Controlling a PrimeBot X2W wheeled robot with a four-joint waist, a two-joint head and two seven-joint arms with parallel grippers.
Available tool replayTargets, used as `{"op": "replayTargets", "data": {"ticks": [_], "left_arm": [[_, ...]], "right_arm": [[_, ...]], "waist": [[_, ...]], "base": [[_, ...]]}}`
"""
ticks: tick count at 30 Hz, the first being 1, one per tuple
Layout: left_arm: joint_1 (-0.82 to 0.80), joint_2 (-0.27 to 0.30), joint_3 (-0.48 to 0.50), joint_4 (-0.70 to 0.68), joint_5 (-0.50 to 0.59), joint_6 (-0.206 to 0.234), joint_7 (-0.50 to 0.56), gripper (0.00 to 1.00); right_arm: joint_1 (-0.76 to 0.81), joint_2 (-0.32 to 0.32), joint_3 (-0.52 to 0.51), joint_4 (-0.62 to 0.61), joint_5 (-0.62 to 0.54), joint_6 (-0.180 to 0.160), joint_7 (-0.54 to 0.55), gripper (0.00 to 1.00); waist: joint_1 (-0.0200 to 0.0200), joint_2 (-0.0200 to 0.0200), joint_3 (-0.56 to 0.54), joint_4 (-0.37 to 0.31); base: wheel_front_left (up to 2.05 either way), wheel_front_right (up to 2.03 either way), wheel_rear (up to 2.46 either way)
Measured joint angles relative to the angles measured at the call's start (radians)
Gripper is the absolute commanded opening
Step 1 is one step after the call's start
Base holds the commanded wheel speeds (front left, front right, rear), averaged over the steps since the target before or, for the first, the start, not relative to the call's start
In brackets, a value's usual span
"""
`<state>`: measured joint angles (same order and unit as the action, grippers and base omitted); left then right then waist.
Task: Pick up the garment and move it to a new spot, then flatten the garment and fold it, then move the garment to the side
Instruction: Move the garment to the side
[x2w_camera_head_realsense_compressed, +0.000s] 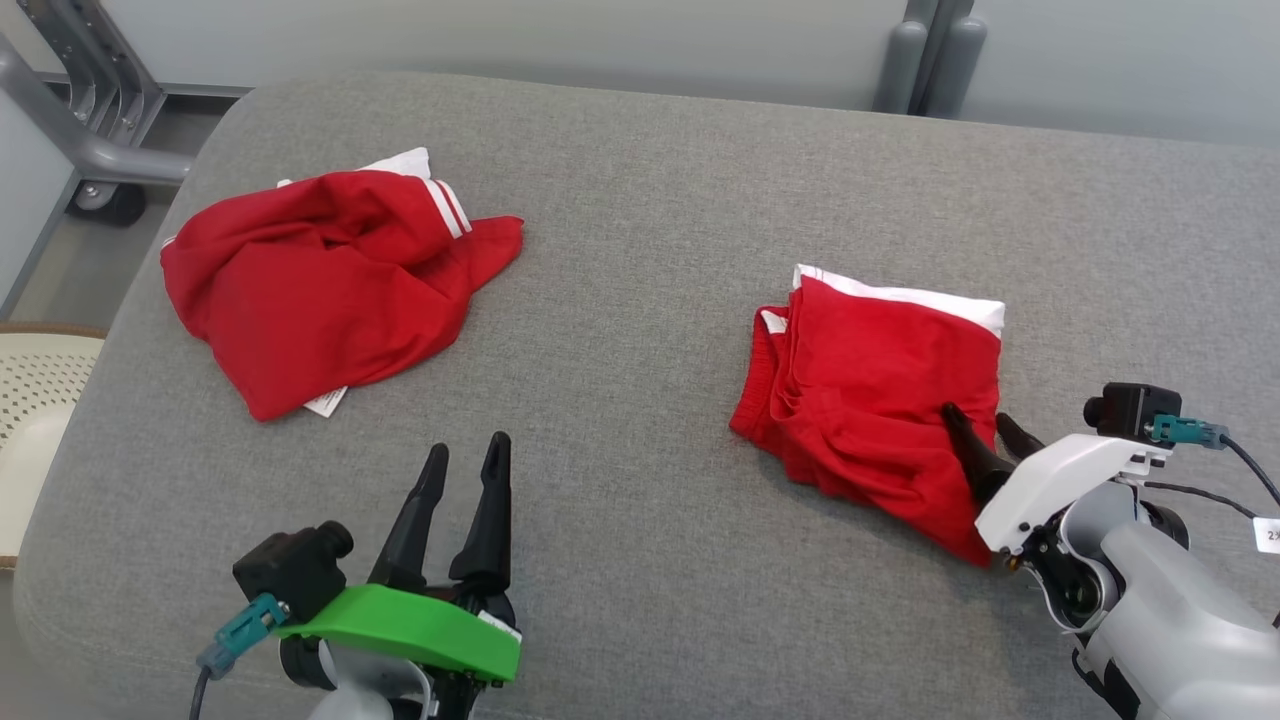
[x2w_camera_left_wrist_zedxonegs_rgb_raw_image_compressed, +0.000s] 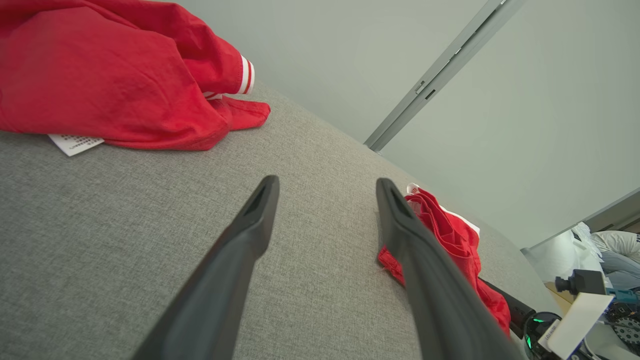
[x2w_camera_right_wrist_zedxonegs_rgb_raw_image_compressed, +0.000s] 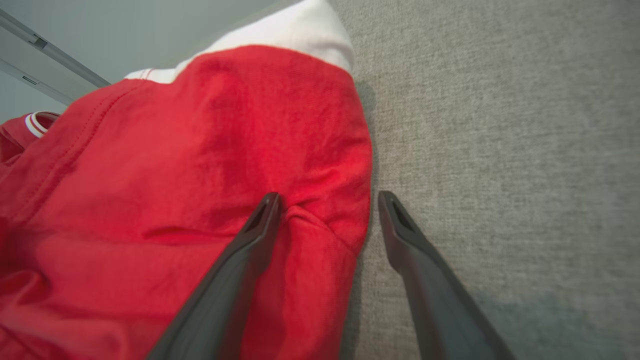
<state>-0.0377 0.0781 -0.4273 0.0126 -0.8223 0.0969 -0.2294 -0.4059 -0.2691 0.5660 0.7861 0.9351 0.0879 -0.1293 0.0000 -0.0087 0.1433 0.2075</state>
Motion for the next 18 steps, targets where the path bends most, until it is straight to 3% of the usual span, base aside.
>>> {"op": "replayTargets", "data": {"ticks": [4, 5, 7, 8, 9, 18], "left_arm": [[0.000, 0.000, 0.006, 0.001, 0.000, 0.000, 0.000, 1.00], [0.000, 0.000, 0.006, 0.001, 0.000, 0.000, 0.000, 1.00], [0.000, 0.000, 0.006, 0.001, 0.000, 0.000, 0.000, 1.00], [0.000, 0.000, 0.006, 0.002, 0.000, 0.000, 0.000, 1.00], [0.000, 0.000, 0.007, 0.002, 0.000, 0.000, 0.000, 1.00], [0.000, 0.005, 0.037, 0.002, 0.000, 0.002, -0.001, 1.00]], "right_arm": [[0.000, 0.007, 0.000, 0.003, 0.010, 0.009, 0.012, 1.00], [-0.001, 0.008, 0.003, 0.003, 0.009, 0.011, 0.012, 0.58], [-0.002, 0.008, 0.008, 0.003, 0.009, 0.016, 0.012, 0.27], [-0.004, 0.007, 0.012, 0.003, 0.007, 0.017, 0.012, 0.06], [-0.007, 0.006, 0.016, 0.003, 0.006, 0.017, 0.012, 0.00], [-0.044, -0.028, 0.035, 0.003, -0.029, 0.026, 0.011, 0.00]], "waist": [[0.0000, 0.0000, 0.007, 0.011], [0.0000, 0.0000, 0.007, 0.013], [0.0000, 0.0000, 0.008, 0.015], [0.0000, 0.0000, 0.008, 0.016], [0.0000, 0.0000, 0.008, 0.016], [0.0000, 0.0000, 0.004, -0.003]], "base": [[0.00, 0.00, 0.00], [0.00, 0.00, 0.00], [0.00, 0.00, 0.00], [0.00, 0.00, 0.00], [0.00, 0.00, 0.00], [0.00, 0.00, 0.00]]}}
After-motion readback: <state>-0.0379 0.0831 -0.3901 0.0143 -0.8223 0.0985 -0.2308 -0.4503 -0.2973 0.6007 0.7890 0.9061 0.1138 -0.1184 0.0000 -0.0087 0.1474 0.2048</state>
